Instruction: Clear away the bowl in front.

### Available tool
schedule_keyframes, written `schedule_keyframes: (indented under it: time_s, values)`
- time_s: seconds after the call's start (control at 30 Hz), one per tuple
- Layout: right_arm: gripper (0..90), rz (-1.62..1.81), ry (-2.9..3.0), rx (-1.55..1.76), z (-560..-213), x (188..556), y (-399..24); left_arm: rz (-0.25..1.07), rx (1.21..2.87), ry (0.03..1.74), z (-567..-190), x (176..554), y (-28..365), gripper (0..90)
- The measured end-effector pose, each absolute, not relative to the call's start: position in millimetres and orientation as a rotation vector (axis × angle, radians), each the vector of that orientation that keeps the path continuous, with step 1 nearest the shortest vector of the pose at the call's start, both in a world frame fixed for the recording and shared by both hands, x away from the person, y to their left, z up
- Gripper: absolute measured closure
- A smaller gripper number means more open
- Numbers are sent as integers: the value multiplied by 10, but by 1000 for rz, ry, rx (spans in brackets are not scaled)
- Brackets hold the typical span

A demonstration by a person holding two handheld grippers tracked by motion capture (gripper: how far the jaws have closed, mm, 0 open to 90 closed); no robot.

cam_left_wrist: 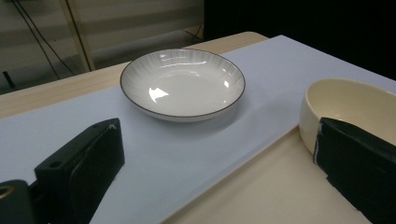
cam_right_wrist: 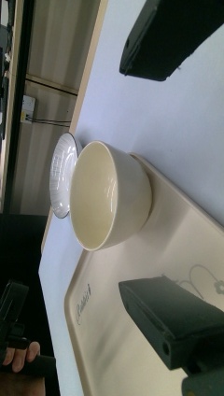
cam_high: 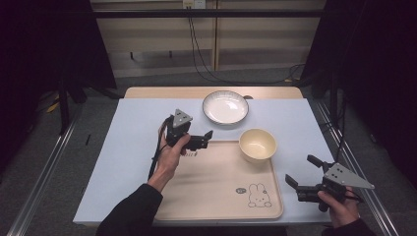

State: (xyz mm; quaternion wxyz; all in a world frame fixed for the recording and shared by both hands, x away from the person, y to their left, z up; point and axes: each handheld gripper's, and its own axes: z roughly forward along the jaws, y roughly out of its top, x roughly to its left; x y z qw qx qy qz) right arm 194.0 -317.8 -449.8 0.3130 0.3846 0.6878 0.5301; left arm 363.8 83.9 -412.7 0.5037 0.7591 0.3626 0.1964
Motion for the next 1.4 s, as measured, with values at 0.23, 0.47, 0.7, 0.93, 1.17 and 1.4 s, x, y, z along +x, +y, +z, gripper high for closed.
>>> schedule_keyframes:
  time_s: [0.23,0.47,0.7,0.93,1.17,1.4]
  values:
    - [0,1397,1813,1013,-4499,1939,-3178,500,1776,911,-4094,3467,1022,19]
    - [0,1398,1813,1014,-4498,1940,-3179,547,1769,910,-4101,3312,1154,13]
    - [0,1398,1818,1016,-4498,1940,-3177,594,1751,928,-4159,3105,1363,12]
    - [0,1395,1818,1015,-4500,1945,-3174,617,1745,963,-4266,2895,1587,13]
    - [0,1397,1823,1016,-4498,1944,-3171,609,1745,1015,-4365,2767,1788,17]
    - [0,1388,1816,1022,-4502,1944,-3169,635,1717,1029,-4337,2577,1969,14]
